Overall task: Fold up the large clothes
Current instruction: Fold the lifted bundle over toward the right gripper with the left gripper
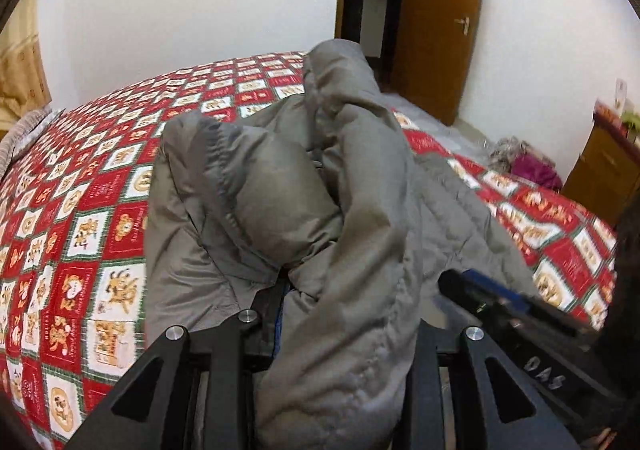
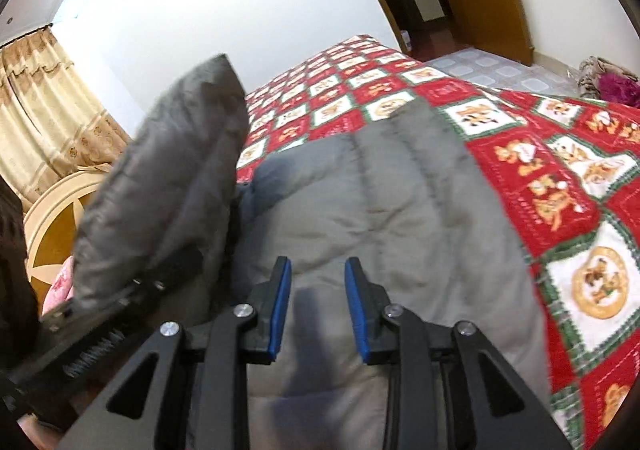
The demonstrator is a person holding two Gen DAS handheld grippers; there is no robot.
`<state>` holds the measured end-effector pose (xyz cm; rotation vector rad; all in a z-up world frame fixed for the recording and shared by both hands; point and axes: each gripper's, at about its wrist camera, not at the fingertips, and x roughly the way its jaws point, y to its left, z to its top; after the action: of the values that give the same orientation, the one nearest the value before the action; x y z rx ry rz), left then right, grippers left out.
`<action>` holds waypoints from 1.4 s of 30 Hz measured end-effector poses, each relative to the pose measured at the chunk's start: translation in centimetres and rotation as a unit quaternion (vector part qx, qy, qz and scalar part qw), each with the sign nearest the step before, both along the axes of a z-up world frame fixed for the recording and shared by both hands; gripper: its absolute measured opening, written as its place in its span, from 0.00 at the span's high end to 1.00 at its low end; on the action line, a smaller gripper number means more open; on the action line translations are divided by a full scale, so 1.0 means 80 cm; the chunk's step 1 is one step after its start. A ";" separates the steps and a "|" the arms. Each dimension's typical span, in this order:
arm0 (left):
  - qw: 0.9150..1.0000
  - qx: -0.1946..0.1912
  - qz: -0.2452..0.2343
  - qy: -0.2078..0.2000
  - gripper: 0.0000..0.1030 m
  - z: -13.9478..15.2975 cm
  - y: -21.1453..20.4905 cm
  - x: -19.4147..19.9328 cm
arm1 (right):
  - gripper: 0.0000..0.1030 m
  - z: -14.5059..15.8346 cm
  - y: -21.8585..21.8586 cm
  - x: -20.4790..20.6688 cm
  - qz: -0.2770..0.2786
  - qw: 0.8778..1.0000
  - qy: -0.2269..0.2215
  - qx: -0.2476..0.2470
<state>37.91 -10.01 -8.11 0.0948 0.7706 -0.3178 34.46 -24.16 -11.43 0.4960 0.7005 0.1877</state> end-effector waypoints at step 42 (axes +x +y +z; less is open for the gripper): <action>0.945 -0.310 0.099 0.014 0.14 -0.013 0.278 0.033 | 0.86 -0.023 0.004 0.058 0.112 0.992 0.054 0.028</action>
<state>40.55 12.26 -9.12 -0.5793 0.6711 -0.3569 39.11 -23.83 -13.26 0.4839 0.8583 0.3951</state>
